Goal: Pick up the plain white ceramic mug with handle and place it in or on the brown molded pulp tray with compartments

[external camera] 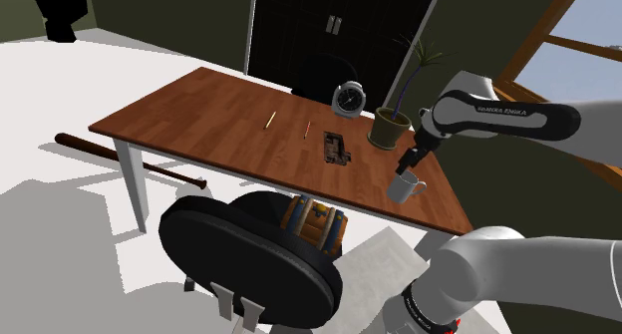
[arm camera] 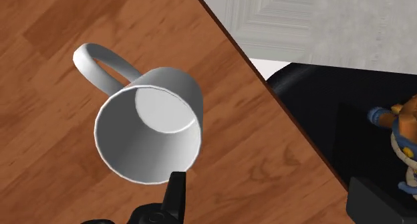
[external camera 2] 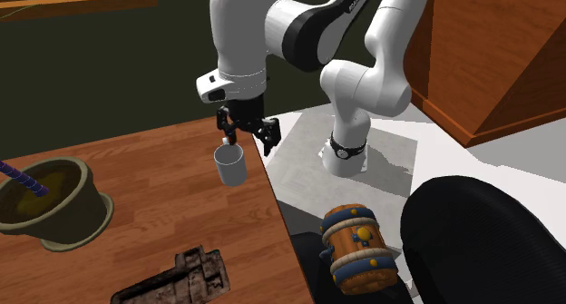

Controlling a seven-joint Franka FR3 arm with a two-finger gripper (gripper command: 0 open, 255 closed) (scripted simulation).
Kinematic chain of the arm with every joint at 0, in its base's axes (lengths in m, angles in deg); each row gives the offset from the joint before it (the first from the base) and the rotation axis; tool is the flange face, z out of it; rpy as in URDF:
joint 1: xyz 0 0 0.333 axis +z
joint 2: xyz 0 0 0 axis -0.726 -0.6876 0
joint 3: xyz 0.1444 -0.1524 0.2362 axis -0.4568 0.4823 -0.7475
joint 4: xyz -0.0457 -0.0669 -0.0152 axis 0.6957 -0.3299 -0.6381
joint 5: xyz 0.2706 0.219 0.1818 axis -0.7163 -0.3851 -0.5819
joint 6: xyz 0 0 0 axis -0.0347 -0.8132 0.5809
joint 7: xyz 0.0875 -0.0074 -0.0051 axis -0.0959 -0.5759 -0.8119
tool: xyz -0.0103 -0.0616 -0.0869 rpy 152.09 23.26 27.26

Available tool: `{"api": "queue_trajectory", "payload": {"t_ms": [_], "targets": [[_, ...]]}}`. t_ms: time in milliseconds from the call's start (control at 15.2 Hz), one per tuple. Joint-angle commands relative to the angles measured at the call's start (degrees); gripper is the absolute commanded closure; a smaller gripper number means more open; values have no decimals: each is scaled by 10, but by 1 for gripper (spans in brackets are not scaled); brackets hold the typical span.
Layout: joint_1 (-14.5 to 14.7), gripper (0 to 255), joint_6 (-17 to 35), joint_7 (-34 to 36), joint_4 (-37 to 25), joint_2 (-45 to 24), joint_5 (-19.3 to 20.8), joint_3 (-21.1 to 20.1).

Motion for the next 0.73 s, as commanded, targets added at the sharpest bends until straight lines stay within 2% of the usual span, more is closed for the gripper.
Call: {"api": "queue_trajectory", "payload": {"t_ms": [0,132,660], "targets": [[-9,0,28,-28,2,-25,15,28],[-13,0,49,-49,0,-47,24,49],[-10,0,122,-51,34,-87,29,66]]}}
